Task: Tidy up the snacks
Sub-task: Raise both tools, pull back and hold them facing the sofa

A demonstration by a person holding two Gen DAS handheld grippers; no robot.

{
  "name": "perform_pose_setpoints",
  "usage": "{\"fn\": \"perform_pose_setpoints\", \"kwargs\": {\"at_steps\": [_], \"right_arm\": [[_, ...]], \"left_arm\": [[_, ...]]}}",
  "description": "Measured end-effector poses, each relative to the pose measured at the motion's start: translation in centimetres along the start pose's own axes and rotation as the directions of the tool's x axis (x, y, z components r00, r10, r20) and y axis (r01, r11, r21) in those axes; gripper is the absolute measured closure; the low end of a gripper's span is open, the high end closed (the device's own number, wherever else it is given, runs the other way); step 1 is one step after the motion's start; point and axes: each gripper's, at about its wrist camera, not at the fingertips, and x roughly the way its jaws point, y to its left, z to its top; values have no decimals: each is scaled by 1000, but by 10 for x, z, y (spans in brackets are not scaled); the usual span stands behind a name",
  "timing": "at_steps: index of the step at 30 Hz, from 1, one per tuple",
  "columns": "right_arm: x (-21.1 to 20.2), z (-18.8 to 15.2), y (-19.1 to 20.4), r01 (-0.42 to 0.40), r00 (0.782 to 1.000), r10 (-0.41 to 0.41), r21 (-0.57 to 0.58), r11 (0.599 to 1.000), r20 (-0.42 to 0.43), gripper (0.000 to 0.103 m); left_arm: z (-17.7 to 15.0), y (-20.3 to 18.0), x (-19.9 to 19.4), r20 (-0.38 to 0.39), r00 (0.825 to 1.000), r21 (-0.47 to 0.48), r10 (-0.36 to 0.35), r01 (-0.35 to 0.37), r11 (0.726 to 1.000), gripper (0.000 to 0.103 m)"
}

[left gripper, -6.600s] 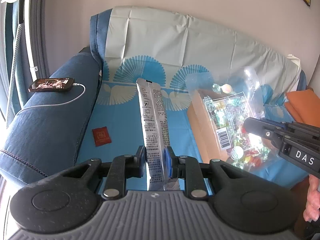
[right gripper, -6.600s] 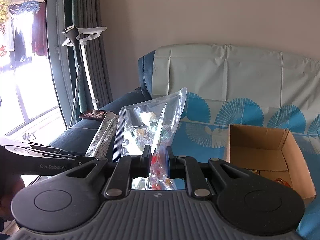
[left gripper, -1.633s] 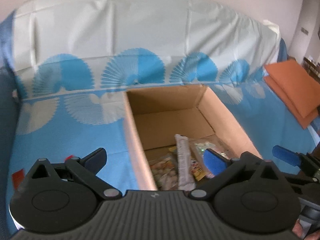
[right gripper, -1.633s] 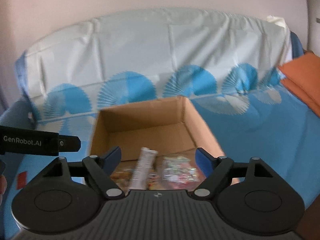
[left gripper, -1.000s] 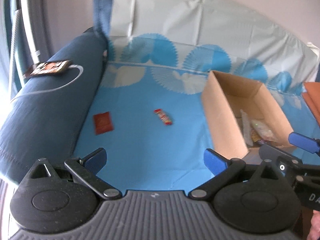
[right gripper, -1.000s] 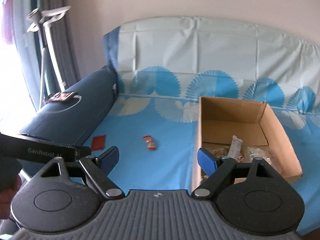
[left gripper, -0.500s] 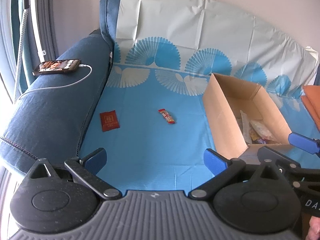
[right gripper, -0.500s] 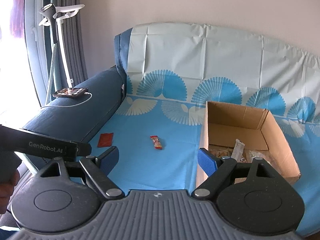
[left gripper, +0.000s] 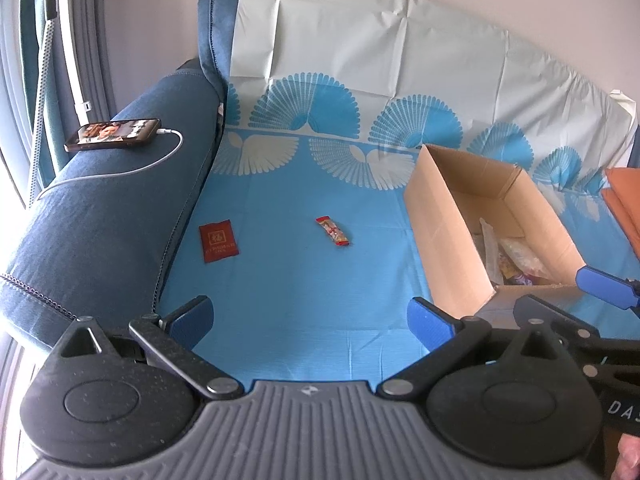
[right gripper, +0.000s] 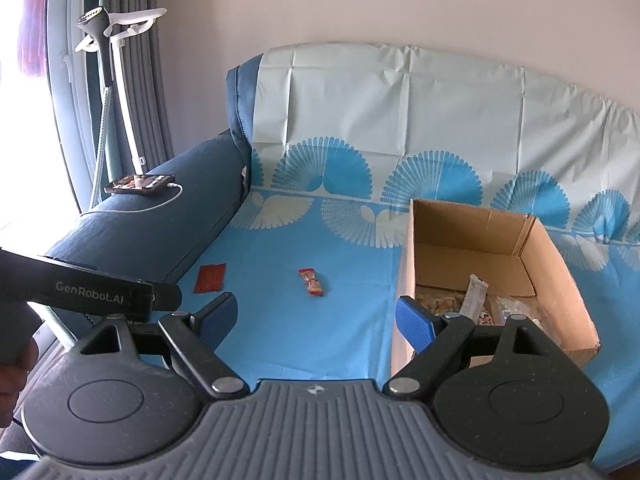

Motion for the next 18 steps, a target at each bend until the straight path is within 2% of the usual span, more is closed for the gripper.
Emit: {"fn": "perform_pose_setpoints", "kwargs": {"at_steps": [18], "right_arm": [[7, -1, 1, 9, 1000, -9, 0, 1000, -23, 15]], "left_arm": [[-1, 3, 6, -19, 1000, -13, 4, -4, 1000, 0]]}}
